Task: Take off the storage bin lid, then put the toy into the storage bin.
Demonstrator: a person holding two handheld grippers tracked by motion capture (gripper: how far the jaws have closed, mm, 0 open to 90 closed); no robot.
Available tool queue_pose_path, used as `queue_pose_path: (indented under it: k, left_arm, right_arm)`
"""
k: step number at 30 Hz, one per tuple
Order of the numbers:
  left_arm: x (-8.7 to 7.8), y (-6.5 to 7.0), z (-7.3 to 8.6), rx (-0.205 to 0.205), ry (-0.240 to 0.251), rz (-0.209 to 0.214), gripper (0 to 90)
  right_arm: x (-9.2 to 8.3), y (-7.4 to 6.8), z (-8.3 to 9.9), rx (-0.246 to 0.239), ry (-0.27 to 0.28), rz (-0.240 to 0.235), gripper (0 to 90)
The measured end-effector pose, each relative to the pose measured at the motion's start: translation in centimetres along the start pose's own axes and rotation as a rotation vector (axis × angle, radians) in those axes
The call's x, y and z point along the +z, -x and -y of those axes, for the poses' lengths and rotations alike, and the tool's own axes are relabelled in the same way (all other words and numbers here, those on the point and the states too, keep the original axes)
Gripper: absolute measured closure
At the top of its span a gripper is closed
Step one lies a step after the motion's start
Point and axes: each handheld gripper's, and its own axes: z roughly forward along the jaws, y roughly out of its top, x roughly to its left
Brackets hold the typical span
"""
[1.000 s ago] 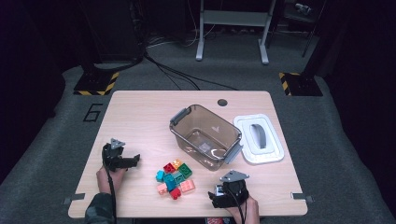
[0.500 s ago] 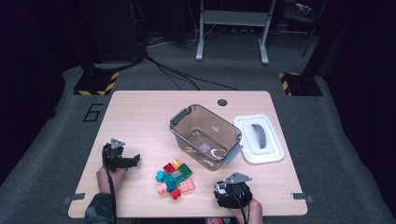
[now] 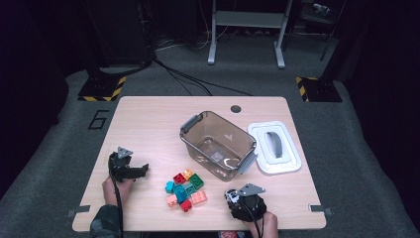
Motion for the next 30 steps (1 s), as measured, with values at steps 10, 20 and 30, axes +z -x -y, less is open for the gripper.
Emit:
queue_pose_path:
  k: [10,20,30]
  left_arm:
    - [0.0,0.0,0.0,0.001,-0.001,0.0,5.3]
    - [0.0,0.0,0.0,0.0,0.0,0.0,5.3]
    - [0.0,0.0,0.0,0.0,0.001,0.0,5.3]
  right_arm:
    - [-1.8,0.9,-0.4,0.017,0.05,-0.048,47.1]
    - [-3.8,1.4,-1.1,0.023,0.081,-0.066,47.2]
    - [-5.0,3.2,-1.5,0.044,0.104,-0.036,47.2]
